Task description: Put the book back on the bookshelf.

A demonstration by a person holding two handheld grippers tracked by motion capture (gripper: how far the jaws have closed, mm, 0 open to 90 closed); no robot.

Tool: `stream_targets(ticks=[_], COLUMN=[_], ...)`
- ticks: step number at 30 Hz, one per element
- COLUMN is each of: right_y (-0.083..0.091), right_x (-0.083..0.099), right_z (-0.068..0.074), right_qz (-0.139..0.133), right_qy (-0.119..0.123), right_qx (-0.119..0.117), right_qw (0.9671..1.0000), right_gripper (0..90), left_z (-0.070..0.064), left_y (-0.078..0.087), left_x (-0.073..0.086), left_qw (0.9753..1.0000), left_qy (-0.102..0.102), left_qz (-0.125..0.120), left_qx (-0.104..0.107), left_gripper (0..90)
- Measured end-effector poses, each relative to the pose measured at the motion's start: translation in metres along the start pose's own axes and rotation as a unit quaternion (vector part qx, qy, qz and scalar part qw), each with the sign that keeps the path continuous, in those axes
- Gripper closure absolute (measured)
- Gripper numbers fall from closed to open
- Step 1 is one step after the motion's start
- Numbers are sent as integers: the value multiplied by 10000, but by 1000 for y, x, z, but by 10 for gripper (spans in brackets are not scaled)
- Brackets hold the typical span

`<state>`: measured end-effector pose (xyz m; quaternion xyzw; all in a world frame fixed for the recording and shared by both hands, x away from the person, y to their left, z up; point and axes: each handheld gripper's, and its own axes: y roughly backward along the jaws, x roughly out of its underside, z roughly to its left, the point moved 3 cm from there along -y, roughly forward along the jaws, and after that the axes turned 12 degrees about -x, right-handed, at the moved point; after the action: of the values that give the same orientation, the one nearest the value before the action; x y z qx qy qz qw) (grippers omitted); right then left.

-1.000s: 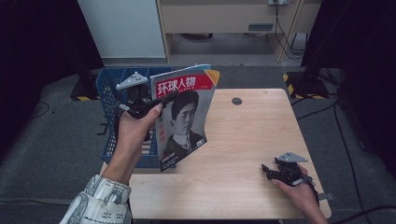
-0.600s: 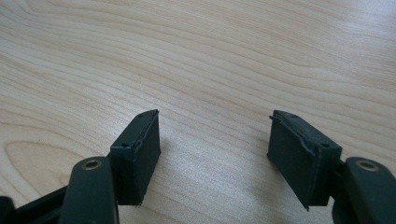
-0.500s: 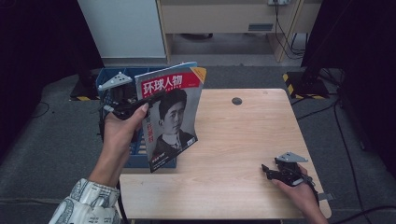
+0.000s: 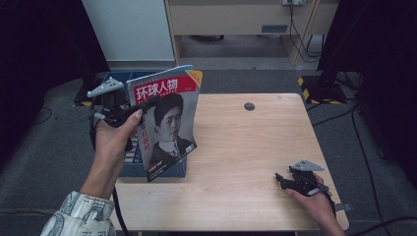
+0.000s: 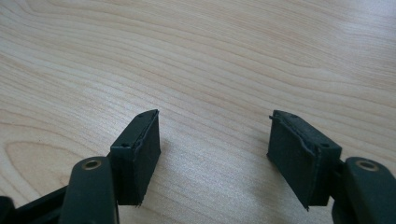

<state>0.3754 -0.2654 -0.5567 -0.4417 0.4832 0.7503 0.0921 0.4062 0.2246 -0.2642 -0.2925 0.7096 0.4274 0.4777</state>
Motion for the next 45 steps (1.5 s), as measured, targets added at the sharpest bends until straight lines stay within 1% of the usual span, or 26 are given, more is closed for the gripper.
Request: stream_targets(ticks=[7,11,20,26,30,34,37,41,45], right_y=[0,0,0,0,0,0,0,0,0], right_x=[0,0,0,0,0,0,0,0,0], right_z=[0,0,0,0,0,0,0,0,0], right_qz=[3,5,5,5,6,6,12,7,17], right_qy=[-2,-5,-7,2,5,9,14,8,22], right_qx=[-1,-7,-9,-11,-12,-12,-18,-15,-27], right_qw=[10000,10000,10000,10000,10000,10000,10000,10000,10000], right_gripper=[342,342,342,342,341,342,342,341,341], left_z=[9,16,35,45,53,58,62,63,64], left_y=[14,22,30,36,37,37,40,46,49], left_x=[0,-1,-1,0,1,0,-2,-1,0], left_qw=[10000,9999,9994,9990,9984,9980,9977,9970,9969], left_qy=[42,39,110,135,209,243,271,256,228], left_qz=[-48,-62,-69,-77,-124,-141,-179,-217,-187], left_qx=[-43,-136,-328,-426,-507,-559,-597,-700,-732], left_gripper=[866,866,866,865,866,866,866,866,866])
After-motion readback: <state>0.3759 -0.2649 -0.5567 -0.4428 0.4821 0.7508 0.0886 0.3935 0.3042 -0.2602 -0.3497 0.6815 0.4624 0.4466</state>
